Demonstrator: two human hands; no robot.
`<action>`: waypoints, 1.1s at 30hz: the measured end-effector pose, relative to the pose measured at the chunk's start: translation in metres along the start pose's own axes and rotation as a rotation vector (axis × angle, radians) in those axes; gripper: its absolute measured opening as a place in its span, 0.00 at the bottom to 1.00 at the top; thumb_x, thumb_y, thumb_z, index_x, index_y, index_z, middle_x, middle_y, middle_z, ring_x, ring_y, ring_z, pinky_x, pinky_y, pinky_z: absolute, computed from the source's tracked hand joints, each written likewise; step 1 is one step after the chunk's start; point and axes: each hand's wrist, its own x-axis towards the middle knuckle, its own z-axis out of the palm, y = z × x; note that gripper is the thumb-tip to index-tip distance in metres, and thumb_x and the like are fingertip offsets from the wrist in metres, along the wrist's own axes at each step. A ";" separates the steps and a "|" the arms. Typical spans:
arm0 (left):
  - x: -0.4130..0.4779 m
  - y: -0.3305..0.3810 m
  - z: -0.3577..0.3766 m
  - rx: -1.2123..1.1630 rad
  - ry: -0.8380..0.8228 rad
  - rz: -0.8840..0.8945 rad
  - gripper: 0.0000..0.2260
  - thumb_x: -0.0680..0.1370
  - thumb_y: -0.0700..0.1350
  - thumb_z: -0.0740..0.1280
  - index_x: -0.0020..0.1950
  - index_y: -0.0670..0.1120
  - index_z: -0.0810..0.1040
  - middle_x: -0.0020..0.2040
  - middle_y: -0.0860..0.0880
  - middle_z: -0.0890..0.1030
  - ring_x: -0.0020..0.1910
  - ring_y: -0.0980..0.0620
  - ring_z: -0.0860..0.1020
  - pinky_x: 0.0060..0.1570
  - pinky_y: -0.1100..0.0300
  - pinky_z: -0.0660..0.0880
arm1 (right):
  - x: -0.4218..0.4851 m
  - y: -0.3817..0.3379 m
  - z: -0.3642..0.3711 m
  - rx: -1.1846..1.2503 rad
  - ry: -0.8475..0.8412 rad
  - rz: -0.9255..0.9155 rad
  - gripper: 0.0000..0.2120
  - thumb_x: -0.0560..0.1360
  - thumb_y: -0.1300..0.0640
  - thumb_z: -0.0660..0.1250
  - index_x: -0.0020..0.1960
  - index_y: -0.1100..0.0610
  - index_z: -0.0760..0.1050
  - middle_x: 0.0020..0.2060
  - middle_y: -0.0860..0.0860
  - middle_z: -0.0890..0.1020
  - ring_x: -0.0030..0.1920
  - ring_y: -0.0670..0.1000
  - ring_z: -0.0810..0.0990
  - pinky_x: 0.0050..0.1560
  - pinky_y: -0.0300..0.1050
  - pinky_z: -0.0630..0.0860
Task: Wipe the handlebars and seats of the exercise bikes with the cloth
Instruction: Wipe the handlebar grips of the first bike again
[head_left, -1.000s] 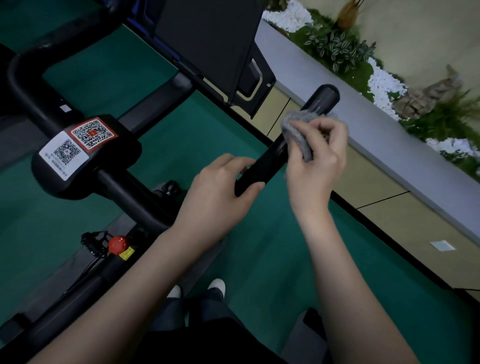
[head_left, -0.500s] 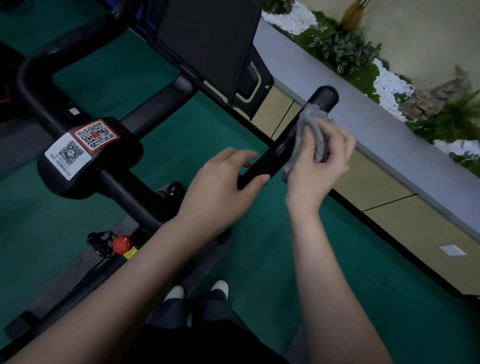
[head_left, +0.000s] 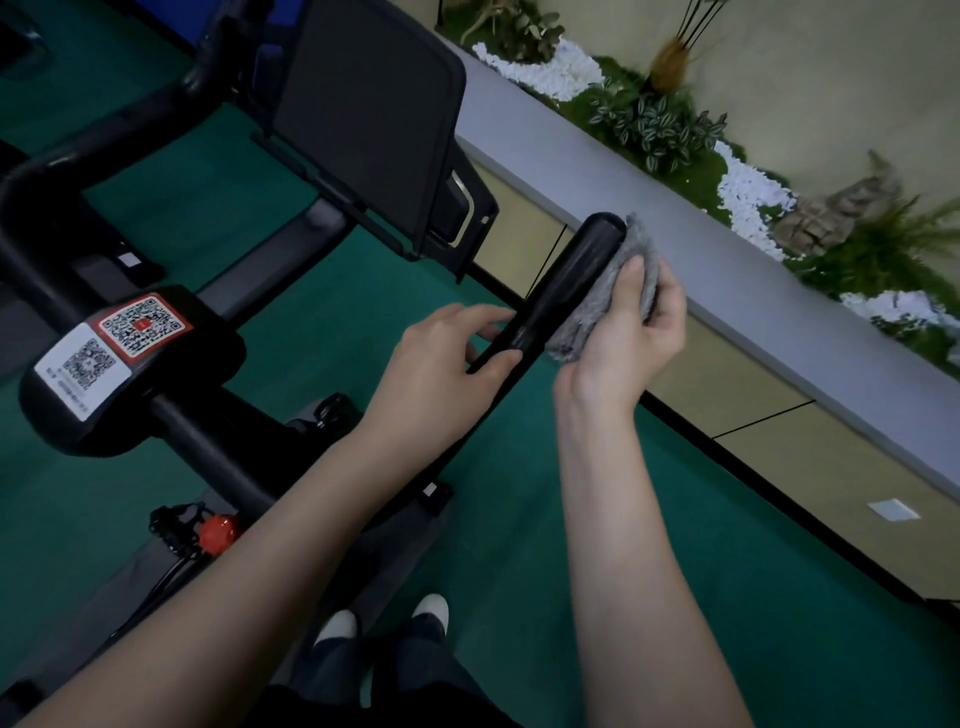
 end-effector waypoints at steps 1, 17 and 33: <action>0.000 0.000 0.000 -0.011 -0.001 -0.003 0.14 0.76 0.48 0.69 0.62 0.54 0.78 0.50 0.57 0.78 0.46 0.57 0.76 0.46 0.67 0.71 | 0.001 -0.001 0.000 0.007 -0.012 0.010 0.05 0.79 0.66 0.62 0.50 0.60 0.76 0.41 0.50 0.81 0.41 0.42 0.81 0.44 0.37 0.77; 0.001 -0.002 -0.002 -0.063 -0.028 -0.027 0.14 0.76 0.49 0.69 0.62 0.55 0.78 0.51 0.57 0.79 0.47 0.57 0.75 0.48 0.64 0.73 | 0.071 -0.060 0.002 -0.808 -0.811 -0.279 0.06 0.78 0.62 0.63 0.47 0.53 0.77 0.31 0.45 0.76 0.24 0.41 0.72 0.24 0.36 0.67; 0.000 -0.005 -0.006 -0.057 -0.024 -0.056 0.14 0.74 0.52 0.71 0.59 0.52 0.80 0.49 0.57 0.80 0.44 0.57 0.77 0.47 0.66 0.71 | 0.053 -0.082 0.079 -1.714 -1.650 -0.633 0.06 0.74 0.60 0.67 0.44 0.51 0.81 0.35 0.52 0.82 0.35 0.52 0.81 0.40 0.49 0.78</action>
